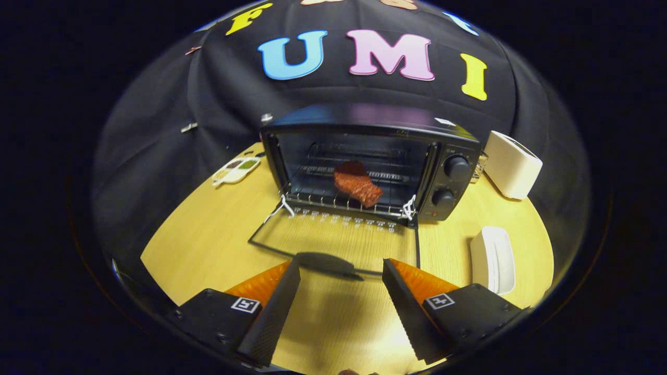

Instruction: Open the toaster oven, put the food inside, and close the toaster oven door.

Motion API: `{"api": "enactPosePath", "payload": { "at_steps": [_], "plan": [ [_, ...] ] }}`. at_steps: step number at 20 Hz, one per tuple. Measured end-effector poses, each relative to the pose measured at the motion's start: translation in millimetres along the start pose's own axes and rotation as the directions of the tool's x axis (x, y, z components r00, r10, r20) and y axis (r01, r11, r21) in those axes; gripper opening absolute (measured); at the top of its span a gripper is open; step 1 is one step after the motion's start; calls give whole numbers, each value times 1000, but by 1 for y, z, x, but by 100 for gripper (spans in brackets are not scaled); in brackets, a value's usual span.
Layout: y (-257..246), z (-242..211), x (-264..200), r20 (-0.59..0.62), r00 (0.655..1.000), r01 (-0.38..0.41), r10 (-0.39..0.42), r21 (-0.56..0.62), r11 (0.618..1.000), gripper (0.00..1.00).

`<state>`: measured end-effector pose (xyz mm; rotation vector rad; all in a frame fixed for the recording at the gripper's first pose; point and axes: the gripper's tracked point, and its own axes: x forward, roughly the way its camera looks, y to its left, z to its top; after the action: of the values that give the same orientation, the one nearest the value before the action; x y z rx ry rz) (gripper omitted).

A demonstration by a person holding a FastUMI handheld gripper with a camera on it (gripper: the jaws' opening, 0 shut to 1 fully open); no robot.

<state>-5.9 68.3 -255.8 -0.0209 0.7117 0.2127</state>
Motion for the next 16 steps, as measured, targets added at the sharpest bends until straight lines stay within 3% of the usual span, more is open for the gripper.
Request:
{"api": "enactPosePath", "payload": {
  "at_steps": [6,9,16],
  "plan": [
    [14,-35,16,-86,996,-21,18,-28,999,99],
    [7,-46,34,-108,994,2,-10,-73,997,99],
    [-7,-49,60,-126,991,40,-44,-30,999,99]
  ]
}}
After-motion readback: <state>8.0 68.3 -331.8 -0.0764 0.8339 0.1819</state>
